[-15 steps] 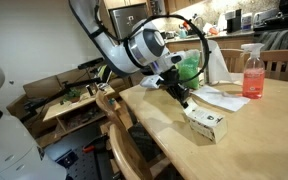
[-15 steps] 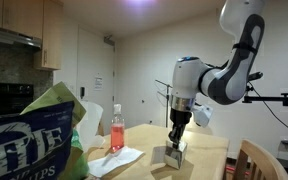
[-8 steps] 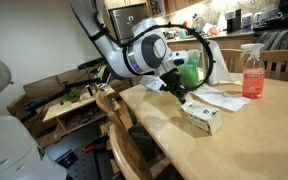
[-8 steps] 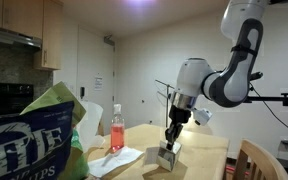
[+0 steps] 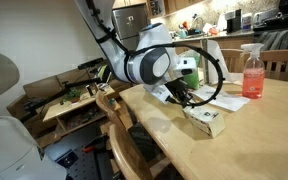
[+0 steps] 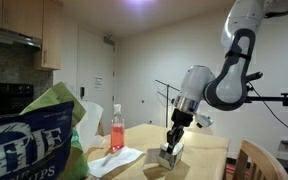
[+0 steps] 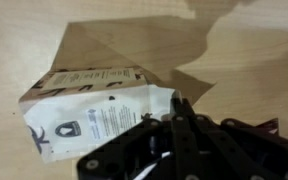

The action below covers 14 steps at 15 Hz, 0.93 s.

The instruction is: Open the white box and remove one tea bag from the box and place it on the table

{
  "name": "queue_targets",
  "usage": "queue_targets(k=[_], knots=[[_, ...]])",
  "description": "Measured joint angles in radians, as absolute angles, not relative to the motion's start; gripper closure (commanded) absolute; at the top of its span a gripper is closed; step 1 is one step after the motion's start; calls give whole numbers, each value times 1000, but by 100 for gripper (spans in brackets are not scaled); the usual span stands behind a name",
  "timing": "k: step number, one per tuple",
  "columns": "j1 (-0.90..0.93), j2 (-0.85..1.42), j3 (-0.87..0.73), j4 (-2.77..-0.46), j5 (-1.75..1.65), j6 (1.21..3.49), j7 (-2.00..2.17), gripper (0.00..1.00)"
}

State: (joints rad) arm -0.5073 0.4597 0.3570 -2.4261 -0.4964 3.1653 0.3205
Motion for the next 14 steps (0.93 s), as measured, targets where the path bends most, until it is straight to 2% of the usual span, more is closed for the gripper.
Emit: queue_targets(k=[4,14], knots=[[-617,471,415,-2425,-499,3165,291,100],[-671,287,468,-2524,-504,3164,289,100]])
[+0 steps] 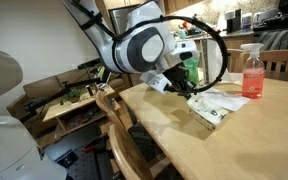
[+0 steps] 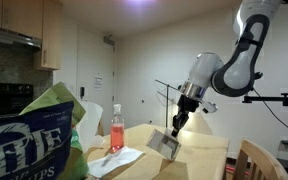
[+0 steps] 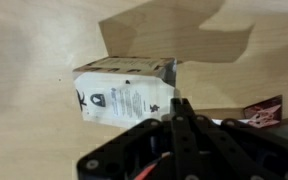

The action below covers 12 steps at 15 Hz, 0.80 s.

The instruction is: Open the white box and remove one tea bag from the box and place it on the table

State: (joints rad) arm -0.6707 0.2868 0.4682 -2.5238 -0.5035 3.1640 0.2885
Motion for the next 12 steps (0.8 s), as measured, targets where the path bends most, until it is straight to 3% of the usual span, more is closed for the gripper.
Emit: queue_targets(k=[12], knots=[[-1092,333,901,-2603,-591,3308,263,100]])
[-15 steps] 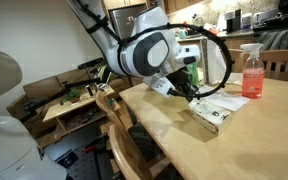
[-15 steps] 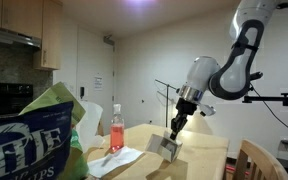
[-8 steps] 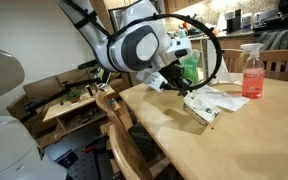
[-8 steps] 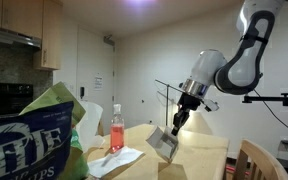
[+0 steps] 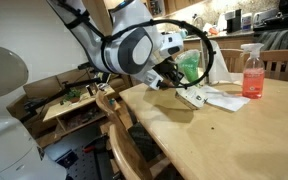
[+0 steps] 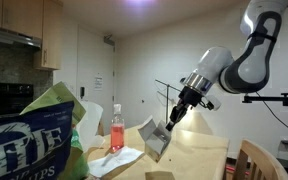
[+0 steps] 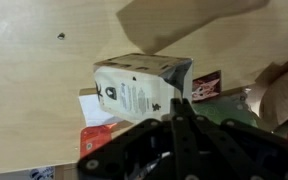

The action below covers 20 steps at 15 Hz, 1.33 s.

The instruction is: Open the white box and remove one tea bag from the box and place it on the table

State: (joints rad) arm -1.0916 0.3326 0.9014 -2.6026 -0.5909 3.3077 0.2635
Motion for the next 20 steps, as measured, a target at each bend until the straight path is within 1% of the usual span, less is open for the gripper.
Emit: queue_targets(k=[4,9,11,15,16,17,18,20], knots=[[-1253,495,989,-2590,-689,3255,251,100],[-1426,713,1091,-2547,-713,3073,178,100],[-1447,744,1103,-2539,-578,3052,73,100],[-1438,732,1113,-2534,-356,3050,-65,100],[-1433,722,1115,-2534,-320,3050,-75,91],[-1427,710,1115,-2534,-292,3051,-76,72],[-1419,692,1113,-2534,-265,3053,-76,67],[-1385,637,1099,-2535,-208,3067,-73,51]])
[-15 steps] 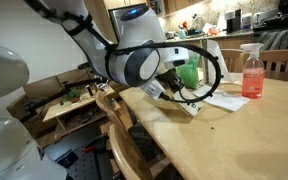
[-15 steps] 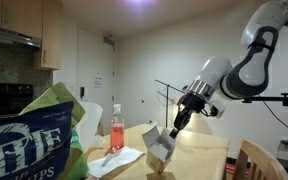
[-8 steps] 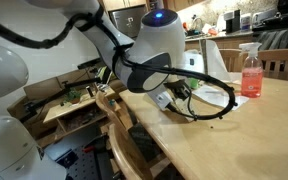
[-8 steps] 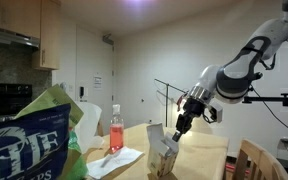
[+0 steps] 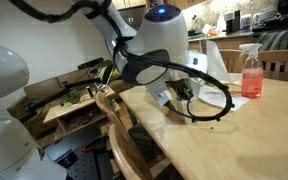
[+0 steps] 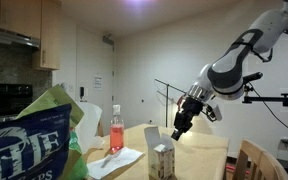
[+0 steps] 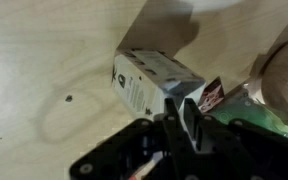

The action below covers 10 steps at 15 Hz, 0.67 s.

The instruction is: Open the white box and remove one tea bag from the box and place it on the table

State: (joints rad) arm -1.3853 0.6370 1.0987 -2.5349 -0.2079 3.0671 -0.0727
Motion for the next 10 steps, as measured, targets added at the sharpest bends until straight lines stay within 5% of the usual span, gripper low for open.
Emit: queue_targets(k=[7,10], knots=[[-1154,372,957,-2550,-58,3093,-21,1],[-1053,272,907,-2587,-60,3089,20,0]])
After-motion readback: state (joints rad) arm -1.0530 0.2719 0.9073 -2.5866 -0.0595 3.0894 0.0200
